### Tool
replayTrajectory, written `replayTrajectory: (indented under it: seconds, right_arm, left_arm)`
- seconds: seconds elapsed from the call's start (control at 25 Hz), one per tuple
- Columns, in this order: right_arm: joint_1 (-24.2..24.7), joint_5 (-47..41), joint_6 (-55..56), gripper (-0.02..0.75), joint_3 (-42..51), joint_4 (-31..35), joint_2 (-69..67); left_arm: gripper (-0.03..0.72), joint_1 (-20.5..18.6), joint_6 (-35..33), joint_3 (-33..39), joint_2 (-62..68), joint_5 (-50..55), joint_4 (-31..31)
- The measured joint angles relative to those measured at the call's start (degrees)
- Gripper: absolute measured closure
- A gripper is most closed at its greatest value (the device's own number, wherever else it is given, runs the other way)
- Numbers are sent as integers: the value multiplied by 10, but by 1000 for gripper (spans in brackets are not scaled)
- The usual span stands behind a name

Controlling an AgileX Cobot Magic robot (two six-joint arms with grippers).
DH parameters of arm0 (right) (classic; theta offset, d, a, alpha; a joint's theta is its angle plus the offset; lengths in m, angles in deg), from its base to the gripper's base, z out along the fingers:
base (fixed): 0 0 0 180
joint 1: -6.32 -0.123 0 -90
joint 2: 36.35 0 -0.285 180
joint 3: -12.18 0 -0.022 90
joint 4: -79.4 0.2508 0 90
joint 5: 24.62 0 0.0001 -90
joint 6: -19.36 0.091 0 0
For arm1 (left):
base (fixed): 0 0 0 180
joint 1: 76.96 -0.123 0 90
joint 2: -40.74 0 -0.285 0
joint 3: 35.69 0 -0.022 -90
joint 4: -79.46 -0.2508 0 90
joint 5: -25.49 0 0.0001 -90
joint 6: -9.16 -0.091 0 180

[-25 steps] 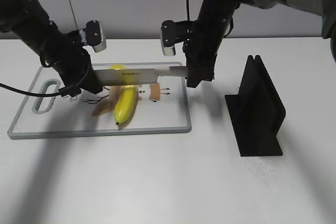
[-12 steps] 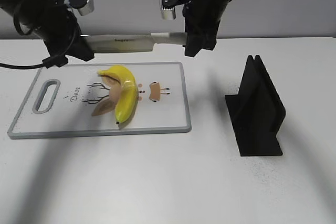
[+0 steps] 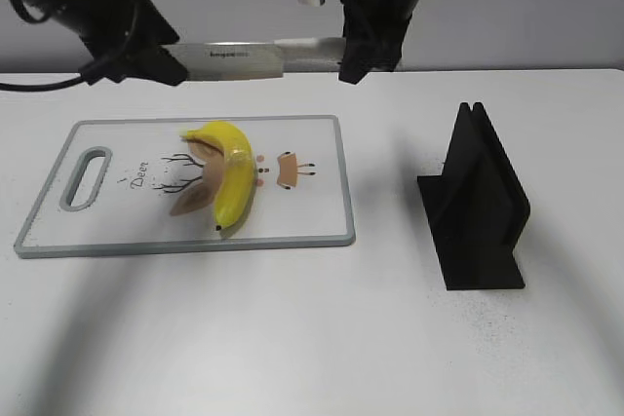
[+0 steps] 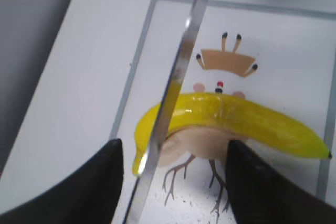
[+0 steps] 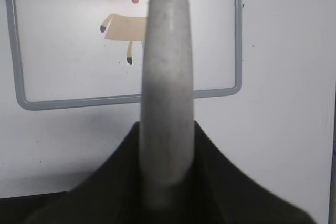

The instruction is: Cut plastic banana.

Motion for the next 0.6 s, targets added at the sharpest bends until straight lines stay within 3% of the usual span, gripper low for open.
replayTrajectory:
  seconds: [0.16,0.32,0.6]
  right_arm:
    - [0,1,4,576,23,0,22]
    - [0,1,42,577,56,0,50]
    - [0,0,207,577,79,-22,110]
  left_arm:
    - [78,-10,44,0,-44,-14,3]
    - [91,-23,184,0,-88,-35,-19]
    - [104,-31,480,0,-154,-25,-215]
